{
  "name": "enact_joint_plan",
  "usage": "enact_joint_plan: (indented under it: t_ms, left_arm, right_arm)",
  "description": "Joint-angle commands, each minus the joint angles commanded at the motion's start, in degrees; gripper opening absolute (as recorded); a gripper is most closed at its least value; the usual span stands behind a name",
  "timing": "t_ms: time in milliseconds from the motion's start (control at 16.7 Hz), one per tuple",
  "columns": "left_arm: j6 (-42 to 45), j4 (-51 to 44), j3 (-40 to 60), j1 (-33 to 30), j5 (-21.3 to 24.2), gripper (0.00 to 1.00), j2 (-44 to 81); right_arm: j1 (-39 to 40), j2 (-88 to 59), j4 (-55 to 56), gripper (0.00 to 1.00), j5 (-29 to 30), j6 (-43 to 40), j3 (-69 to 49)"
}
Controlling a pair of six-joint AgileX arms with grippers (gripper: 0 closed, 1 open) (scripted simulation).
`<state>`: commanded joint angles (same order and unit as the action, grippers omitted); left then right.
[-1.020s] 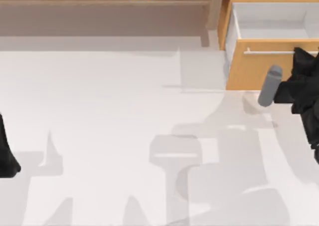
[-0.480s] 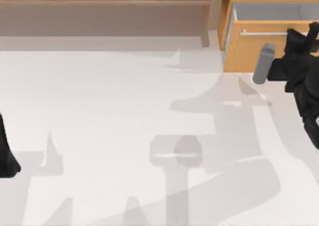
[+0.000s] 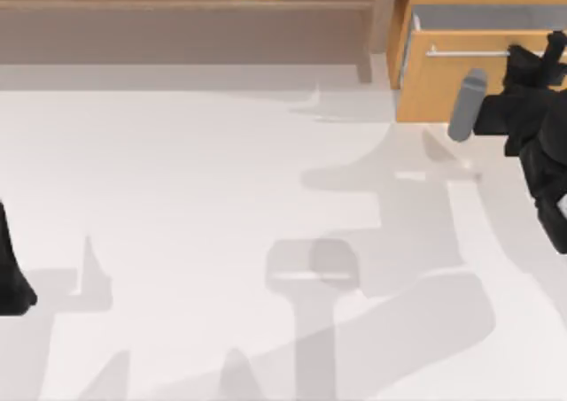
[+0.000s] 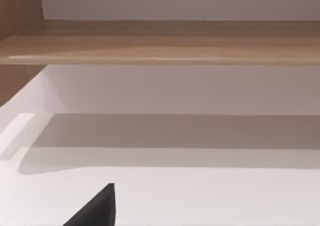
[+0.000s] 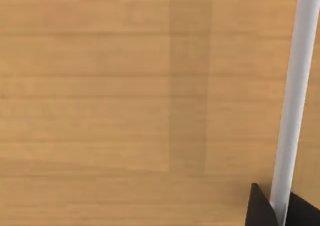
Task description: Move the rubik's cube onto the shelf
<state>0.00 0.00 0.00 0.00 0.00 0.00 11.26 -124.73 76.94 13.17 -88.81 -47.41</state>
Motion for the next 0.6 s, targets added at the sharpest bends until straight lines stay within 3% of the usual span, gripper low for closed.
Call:
enact_joint_plan:
  t_ms: [600]
  left_arm:
    - [0.00, 0.00, 0.00, 0.00, 0.00, 1.00, 0.00]
  right_arm:
    - [-1.76, -6.87, -8.67, 0.00, -1.80, -0.07, -15.22]
